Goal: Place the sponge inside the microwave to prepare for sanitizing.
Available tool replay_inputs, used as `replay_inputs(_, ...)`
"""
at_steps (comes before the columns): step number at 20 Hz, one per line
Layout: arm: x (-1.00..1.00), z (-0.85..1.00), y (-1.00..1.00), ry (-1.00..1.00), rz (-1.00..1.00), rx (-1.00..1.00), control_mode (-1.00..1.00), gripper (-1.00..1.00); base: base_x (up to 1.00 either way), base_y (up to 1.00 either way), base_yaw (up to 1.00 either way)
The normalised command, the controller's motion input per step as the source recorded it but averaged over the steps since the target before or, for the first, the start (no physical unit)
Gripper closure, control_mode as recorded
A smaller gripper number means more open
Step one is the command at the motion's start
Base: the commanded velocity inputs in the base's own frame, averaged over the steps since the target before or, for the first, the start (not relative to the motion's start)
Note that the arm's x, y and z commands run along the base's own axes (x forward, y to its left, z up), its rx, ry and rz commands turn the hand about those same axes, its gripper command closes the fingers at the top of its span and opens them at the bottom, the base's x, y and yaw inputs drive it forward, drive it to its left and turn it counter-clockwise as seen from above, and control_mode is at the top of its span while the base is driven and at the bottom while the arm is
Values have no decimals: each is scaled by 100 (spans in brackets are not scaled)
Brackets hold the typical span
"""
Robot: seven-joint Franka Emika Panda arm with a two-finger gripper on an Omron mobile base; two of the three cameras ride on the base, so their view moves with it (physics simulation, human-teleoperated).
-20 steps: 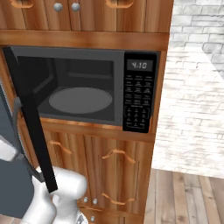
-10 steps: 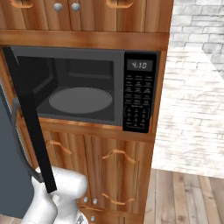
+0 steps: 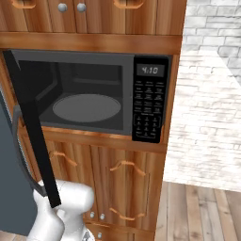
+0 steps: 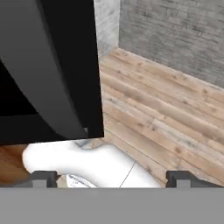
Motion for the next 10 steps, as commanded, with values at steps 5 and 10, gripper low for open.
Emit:
replay_inputs(5,-19,21,-100,-8,22,64,-100,-100,0,0,0)
replay_inputs(10,-19,9,-92,-5,29,67,-100,-100,0,0,0)
